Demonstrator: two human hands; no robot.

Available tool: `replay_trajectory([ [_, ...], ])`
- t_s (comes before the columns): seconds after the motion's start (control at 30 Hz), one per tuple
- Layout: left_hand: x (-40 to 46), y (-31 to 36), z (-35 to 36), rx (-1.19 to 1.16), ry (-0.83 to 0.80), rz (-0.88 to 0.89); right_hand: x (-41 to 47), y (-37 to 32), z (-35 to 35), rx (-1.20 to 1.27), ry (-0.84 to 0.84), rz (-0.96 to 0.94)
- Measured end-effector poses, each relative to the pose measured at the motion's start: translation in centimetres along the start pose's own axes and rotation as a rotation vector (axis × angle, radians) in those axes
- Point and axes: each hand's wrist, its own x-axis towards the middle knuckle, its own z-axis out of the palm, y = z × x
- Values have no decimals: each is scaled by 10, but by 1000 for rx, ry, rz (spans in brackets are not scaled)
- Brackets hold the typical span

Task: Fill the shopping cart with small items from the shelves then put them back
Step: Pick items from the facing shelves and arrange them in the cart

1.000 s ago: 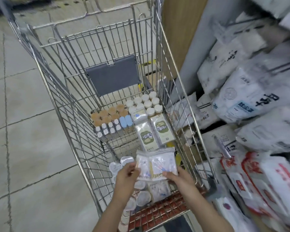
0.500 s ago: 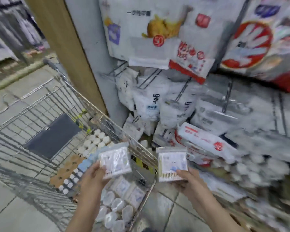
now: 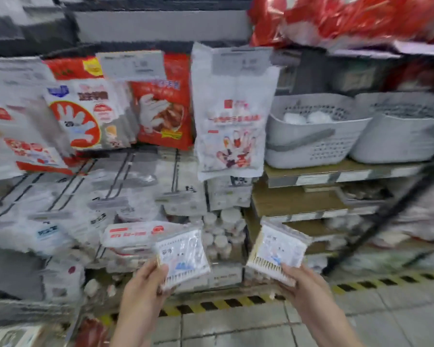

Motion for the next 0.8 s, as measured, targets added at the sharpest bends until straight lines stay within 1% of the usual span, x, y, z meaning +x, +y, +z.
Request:
replay_trajectory([
  [0.07,-8,-14,58,29,-87,-40,-3,-27,-49,35,84,-60],
  [0.17,-22,-28,132,57,-165,-66,-9,-61,-104,110,144,-133],
  [0.3,-30,-30,204,72,-254,-103,-12,-95,-145,167,139,-182],
  [0.37,-28,-25,229,90,-294,-104,-8,-111,-158,181,112,-216],
  [0.5,-13,-11,272,107,-316,-79,9,-143,-173,202,88,-248],
  [0.63,8,6,307,106,-330,5,36,-177,-179,215,149,-250],
  [0.8,40,31,347,65,-334,107,69,-229,-175,212,136,-240],
])
